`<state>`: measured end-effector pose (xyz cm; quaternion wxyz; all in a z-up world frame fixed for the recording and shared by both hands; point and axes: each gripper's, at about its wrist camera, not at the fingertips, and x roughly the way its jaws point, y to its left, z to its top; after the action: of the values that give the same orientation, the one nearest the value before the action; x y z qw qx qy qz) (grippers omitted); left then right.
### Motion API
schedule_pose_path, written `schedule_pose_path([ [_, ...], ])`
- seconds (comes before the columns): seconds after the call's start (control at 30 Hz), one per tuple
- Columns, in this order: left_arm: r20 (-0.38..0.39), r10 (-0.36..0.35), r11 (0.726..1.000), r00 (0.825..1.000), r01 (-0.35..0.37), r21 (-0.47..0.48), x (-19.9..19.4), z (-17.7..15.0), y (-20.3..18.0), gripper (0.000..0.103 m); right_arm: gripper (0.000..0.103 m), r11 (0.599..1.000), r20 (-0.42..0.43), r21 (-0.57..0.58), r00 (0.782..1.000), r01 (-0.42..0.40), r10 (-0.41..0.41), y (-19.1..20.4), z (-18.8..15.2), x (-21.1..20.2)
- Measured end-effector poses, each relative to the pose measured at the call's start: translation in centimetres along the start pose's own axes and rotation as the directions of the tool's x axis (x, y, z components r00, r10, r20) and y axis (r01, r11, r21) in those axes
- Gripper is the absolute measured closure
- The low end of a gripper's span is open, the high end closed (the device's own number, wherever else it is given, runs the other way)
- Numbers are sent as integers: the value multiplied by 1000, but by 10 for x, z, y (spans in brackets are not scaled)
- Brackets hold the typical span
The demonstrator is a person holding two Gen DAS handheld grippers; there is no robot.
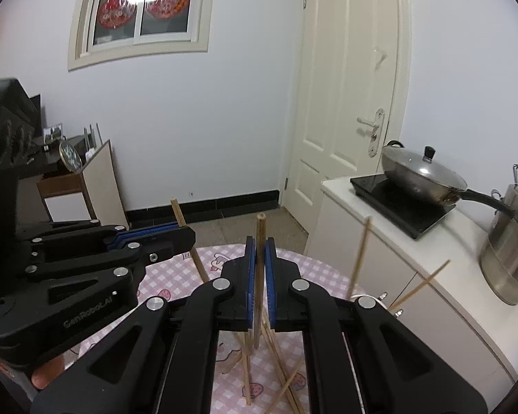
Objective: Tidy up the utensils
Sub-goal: 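Lift the chopstick upright with the left tool and carry it over the pink cup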
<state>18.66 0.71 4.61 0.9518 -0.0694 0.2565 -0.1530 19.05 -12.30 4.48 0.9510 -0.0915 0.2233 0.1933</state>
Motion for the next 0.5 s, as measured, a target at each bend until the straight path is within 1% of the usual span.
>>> schedule_pose_path([
  [0.3, 47, -66, 998, 997, 66, 14, -2, 20, -32, 98, 99, 998, 54, 33, 997, 56, -58, -27, 9, -33],
  [0.5, 77, -98, 995, 992, 96, 33, 4, 40, -57, 98, 99, 991, 82, 53, 989, 119, -124, -52, 17, -45],
])
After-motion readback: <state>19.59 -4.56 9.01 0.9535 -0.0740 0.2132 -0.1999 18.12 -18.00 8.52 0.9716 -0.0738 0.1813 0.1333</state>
